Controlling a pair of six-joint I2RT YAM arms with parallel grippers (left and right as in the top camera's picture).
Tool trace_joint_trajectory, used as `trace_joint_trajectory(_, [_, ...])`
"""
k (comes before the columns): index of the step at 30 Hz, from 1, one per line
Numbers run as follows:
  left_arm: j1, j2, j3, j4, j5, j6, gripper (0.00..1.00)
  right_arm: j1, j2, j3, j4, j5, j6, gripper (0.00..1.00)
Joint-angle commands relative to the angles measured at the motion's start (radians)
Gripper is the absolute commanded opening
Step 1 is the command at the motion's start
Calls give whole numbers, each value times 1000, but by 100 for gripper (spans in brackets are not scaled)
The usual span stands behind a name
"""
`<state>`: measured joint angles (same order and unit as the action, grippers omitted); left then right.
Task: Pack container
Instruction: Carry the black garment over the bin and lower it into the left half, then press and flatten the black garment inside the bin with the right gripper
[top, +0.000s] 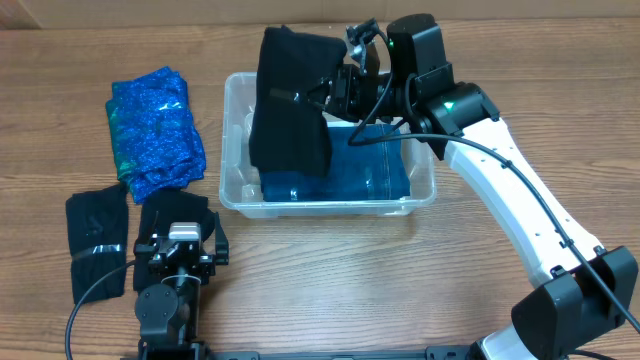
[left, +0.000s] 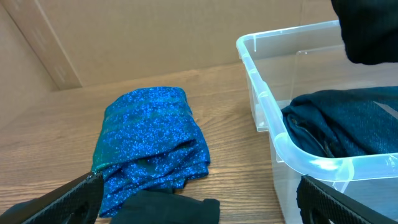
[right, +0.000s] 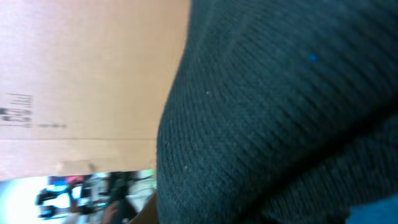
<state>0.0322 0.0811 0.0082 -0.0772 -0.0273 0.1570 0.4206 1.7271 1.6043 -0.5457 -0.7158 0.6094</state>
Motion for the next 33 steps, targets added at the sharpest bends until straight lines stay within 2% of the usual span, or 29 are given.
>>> trace_joint_trajectory(1, [-6, -3, -3, 3, -6, 0, 100, 15, 8, 40, -41, 35, -175, 4])
trace_joint_trajectory(5, [-6, -3, -3, 3, -5, 0, 100, 42, 77, 40, -87, 60, -295, 4])
trace_joint_trajectory(9, [-6, -3, -3, 3, -5, 0, 100, 102, 106, 40, -194, 378, -293, 4])
trace_joint_trajectory(12, [-6, -3, -3, 3, -5, 0, 100, 150, 106, 42, -222, 472, -292, 4])
trace_joint_trajectory(14, [-6, -3, -3, 3, -5, 0, 100, 170, 106, 51, -233, 436, -292, 4])
trace_joint_trajectory(17, [-6, -3, -3, 3, -6, 0, 100, 175, 106, 66, -203, 192, -296, 4])
trace_joint_trajectory(19, [-6, -3, -3, 3, -6, 0, 100, 173, 106, 77, -174, 131, -296, 4])
trace_joint_trajectory(23, [-6, -3, -3, 3, -5, 0, 100, 173, 106, 80, -55, -94, -290, 4])
trace_joint_trajectory(25, [-6, -3, -3, 3, -6, 0, 100, 173, 106, 80, -24, -101, -257, 4])
trace_joint_trajectory(33, [-6, -3, -3, 3, -6, 0, 100, 143, 113, 69, -35, 2, -278, 4])
